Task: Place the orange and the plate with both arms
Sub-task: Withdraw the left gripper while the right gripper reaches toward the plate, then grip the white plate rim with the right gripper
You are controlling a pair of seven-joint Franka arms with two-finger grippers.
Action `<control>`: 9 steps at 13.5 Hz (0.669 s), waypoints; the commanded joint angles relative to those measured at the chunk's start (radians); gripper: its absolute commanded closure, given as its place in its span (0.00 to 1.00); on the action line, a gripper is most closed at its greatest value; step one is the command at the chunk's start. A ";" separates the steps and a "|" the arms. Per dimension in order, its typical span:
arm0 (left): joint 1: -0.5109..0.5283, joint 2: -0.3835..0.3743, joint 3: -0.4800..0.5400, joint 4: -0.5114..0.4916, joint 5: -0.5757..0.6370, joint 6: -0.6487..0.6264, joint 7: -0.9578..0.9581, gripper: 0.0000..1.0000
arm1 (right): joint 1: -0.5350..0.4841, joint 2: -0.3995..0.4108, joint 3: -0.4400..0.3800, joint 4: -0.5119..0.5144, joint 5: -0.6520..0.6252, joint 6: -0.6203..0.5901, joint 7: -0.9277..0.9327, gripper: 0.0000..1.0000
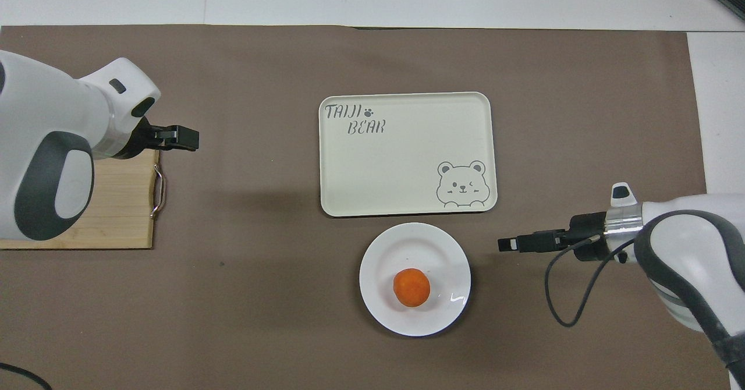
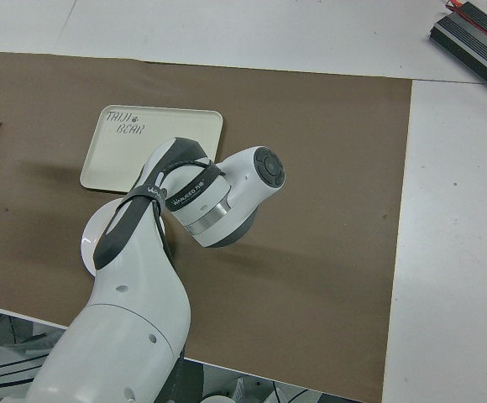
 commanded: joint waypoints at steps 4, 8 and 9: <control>0.069 -0.030 -0.007 0.137 0.002 -0.225 0.119 0.00 | -0.004 0.001 0.001 -0.181 0.219 0.072 -0.292 0.00; 0.164 -0.069 -0.009 0.190 -0.002 -0.347 0.240 0.00 | 0.020 0.012 0.001 -0.229 0.287 0.085 -0.328 0.00; 0.161 -0.072 -0.015 0.191 -0.002 -0.359 0.221 0.00 | 0.023 0.013 0.001 -0.247 0.315 0.086 -0.351 0.00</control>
